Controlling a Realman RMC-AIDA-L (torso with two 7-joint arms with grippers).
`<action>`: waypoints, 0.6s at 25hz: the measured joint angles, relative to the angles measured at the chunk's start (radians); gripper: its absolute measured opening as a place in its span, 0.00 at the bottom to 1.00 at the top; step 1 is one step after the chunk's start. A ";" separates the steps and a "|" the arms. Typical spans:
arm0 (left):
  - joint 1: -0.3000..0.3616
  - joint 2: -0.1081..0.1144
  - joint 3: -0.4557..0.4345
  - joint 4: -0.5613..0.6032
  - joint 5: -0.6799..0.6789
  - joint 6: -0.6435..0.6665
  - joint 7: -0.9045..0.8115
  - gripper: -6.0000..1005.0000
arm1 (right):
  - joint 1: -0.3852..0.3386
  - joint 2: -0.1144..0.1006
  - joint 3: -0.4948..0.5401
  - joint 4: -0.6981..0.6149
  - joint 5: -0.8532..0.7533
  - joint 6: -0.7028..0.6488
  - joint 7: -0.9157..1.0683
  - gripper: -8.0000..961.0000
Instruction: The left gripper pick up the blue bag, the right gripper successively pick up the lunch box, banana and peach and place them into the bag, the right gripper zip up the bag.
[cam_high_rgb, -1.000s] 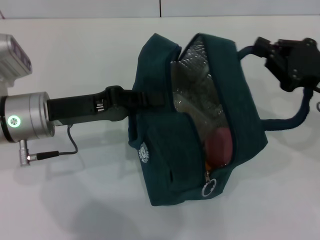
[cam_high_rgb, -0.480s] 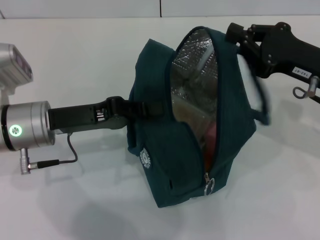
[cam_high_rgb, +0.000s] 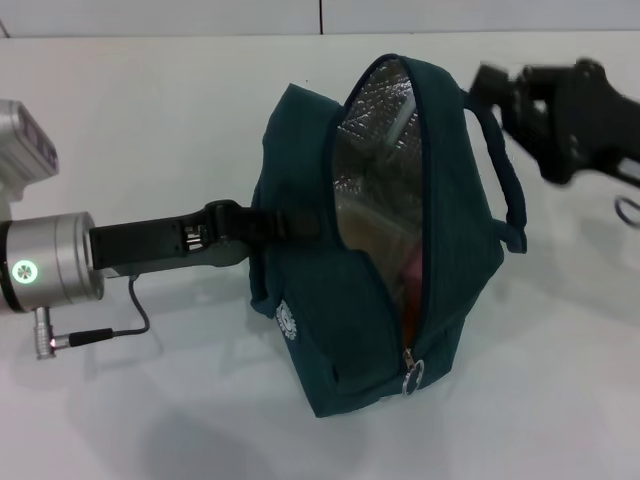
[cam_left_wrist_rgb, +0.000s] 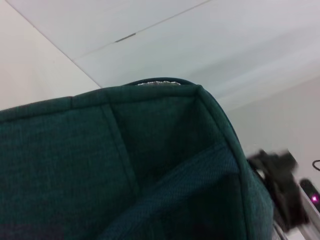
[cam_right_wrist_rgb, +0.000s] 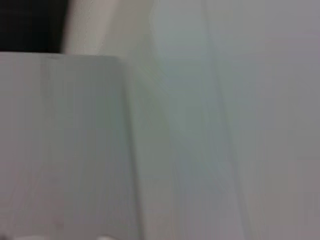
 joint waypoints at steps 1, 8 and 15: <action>0.002 0.000 0.000 0.000 -0.001 0.000 0.000 0.05 | -0.001 -0.005 0.002 0.005 -0.009 -0.035 -0.006 0.01; 0.004 0.000 0.000 0.000 -0.001 0.000 0.000 0.05 | -0.056 -0.013 0.013 0.017 -0.178 -0.344 -0.229 0.08; 0.007 0.000 0.003 0.000 0.000 0.001 0.000 0.05 | -0.113 -0.005 0.012 0.031 -0.334 -0.397 -0.271 0.36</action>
